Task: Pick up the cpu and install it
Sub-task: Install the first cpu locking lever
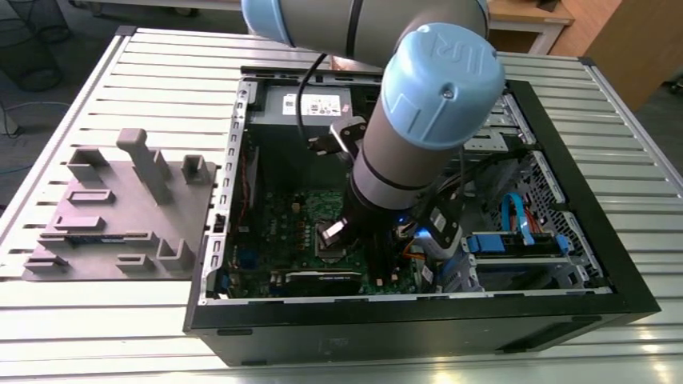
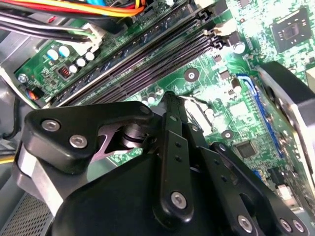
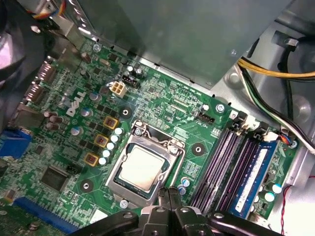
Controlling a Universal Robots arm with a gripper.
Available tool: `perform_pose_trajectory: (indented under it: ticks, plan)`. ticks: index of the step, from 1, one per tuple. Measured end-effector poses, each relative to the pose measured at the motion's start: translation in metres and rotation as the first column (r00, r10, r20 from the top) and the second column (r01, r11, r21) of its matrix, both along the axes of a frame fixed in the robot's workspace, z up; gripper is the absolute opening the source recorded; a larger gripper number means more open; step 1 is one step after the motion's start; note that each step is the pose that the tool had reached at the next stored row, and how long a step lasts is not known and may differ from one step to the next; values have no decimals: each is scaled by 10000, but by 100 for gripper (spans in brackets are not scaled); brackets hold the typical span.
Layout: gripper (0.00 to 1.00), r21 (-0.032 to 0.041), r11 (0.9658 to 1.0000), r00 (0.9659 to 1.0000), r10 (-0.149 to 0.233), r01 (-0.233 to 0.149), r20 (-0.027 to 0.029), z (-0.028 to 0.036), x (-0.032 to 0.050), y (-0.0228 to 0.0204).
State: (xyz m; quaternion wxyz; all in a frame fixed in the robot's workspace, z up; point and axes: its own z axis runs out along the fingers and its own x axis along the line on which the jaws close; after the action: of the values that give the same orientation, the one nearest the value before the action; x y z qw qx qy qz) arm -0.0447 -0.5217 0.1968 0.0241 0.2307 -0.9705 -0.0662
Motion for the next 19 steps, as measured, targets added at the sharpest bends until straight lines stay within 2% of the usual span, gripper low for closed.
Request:
perform_pose_trajectory:
  ticks: [5,9,19]
  plan:
    - [11,-10,10000,10000,-37,37,33,-86,-1,-1]
    - [11,-6,10000,10000,-53,53,44,-128,0,-1]
    - [11,-6,10000,10000,-60,60,35,-133,13,0]
